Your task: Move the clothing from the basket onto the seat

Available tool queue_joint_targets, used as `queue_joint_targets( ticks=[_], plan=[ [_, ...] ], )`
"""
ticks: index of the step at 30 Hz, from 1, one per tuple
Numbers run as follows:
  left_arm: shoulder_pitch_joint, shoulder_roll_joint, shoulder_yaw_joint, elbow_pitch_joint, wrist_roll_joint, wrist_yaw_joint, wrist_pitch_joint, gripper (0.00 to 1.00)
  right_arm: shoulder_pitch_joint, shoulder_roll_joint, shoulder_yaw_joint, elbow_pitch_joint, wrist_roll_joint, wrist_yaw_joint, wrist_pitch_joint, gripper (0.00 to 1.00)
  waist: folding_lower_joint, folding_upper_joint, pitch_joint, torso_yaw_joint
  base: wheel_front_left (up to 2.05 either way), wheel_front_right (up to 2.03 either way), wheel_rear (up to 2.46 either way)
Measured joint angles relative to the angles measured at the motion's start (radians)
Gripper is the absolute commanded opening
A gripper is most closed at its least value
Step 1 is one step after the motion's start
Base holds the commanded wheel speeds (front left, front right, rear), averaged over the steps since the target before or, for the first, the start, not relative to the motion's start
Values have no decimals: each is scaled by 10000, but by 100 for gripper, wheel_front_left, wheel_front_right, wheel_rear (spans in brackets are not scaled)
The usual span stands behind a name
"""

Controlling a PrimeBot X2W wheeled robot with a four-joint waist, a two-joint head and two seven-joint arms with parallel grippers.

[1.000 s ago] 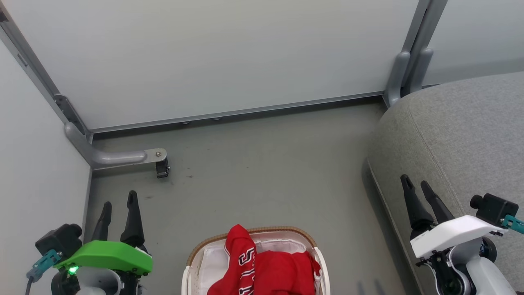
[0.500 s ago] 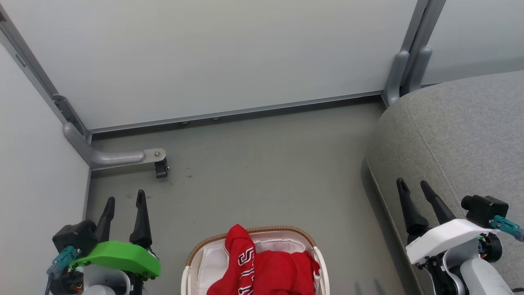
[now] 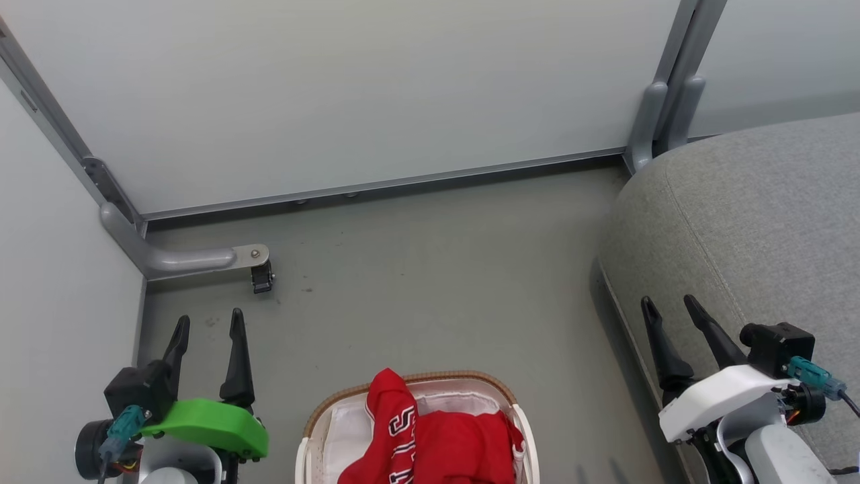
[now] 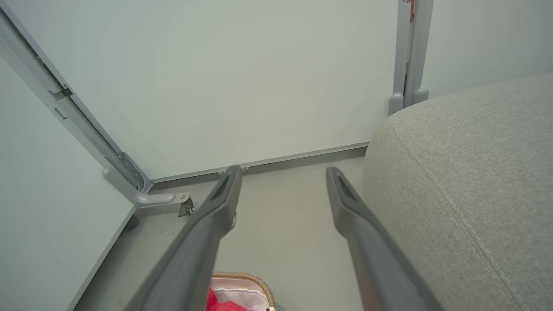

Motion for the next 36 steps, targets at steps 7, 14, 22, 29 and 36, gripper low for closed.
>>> queue_joint_targets(
  ticks=[7,14,22,29,36],
  plan=[
    [109,-8,12,-25,625,6,-140,100,0,50,-13,-23,-585,0,-151,100,0,0,-5,-63,0,0,0],
    [189,-25,94,-23,1237,6,-305,100,7,113,-33,-73,-1045,0,-314,100,0,0,-24,-140,0,0,0],
    [197,-54,169,-42,1891,-4,-454,100,8,155,-81,-119,-1651,2,-466,100,0,0,56,-187,0,0,0],
    [202,-184,190,31,2389,-174,-589,100,-80,161,-61,-222,-2113,2,-596,100,0,0,340,-250,0,0,0],
    [-272,-481,73,640,2844,-374,-723,100,-657,228,52,-477,-2481,4,-729,100,0,0,1093,-426,0,0,0]
  ],
)
